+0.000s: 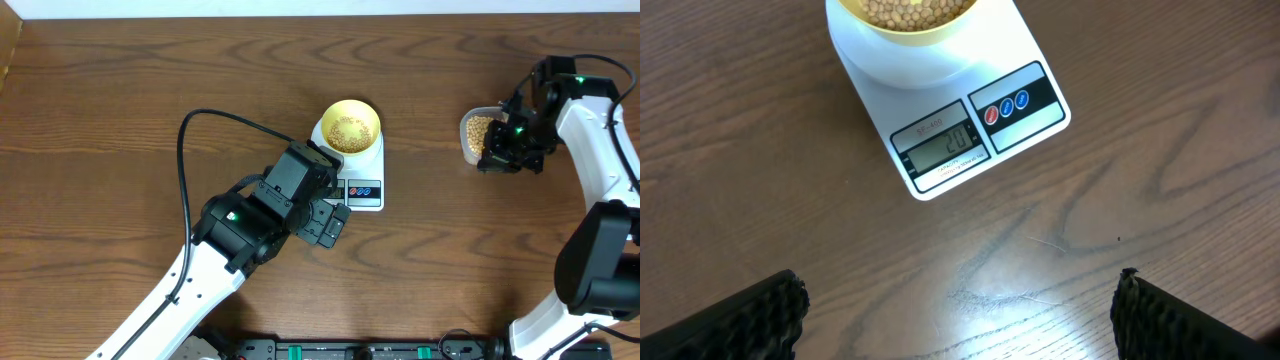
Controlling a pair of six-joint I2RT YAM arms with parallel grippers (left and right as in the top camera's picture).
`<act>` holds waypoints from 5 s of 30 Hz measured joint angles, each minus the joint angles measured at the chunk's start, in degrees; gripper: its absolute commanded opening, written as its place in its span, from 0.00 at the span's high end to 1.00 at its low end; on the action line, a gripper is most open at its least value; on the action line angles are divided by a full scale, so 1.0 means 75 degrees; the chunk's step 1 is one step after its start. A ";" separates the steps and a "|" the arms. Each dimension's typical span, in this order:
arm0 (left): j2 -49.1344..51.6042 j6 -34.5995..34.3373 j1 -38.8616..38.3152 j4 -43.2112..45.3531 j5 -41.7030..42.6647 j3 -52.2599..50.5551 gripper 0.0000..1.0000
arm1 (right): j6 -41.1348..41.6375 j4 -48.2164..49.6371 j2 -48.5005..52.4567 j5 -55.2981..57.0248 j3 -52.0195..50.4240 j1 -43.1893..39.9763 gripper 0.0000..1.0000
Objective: Scoop item into bowl and weigh 50g on scale
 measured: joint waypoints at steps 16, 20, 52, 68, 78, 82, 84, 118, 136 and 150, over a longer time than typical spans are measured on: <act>0.0000 0.0000 0.0000 0.0000 0.0000 0.0000 0.01 | -0.1151 -0.0306 0.0000 -0.1827 0.0000 -0.1256 0.99; 0.0000 0.0000 0.0000 0.0000 0.0000 0.0000 0.01 | -0.1413 -0.0393 0.0000 -0.2183 0.0000 -0.1550 0.99; 0.0000 0.0000 0.0000 0.0003 0.0000 0.0000 0.01 | -0.2425 -0.0283 0.0000 -0.3404 0.0000 -0.2789 0.99; 0.0000 0.0000 0.0000 0.0000 0.0000 0.0000 0.01 | -0.3019 -0.0557 0.0000 -0.4625 0.0000 -0.3060 0.99; 0.0000 0.0000 0.0000 0.0000 0.0000 0.0000 0.01 | -0.3159 -0.0688 0.0000 -0.5642 0.0000 -0.3057 0.99; 0.0000 0.0000 0.0000 0.0000 0.0000 0.0000 0.01 | -0.3334 -0.0903 0.0000 -0.6132 0.0000 -0.2973 0.99; 0.0000 0.0000 0.0000 0.0000 0.0000 0.0000 0.01 | -0.3383 -0.0959 0.0000 -0.6266 0.0000 -0.2888 0.99; 0.0000 0.0000 0.0000 0.0000 0.0000 0.0000 0.01 | -0.2830 0.0807 0.0000 -0.7364 0.0000 0.0737 0.99; 0.0000 0.0000 0.0000 0.0003 0.0000 0.0000 0.01 | -0.1580 0.1673 0.0000 -0.6044 0.0000 0.1676 0.99; 0.0000 0.0000 0.0000 0.0000 0.0000 0.0000 0.01 | -0.1510 0.2049 0.0000 -0.4558 0.0000 0.2334 0.99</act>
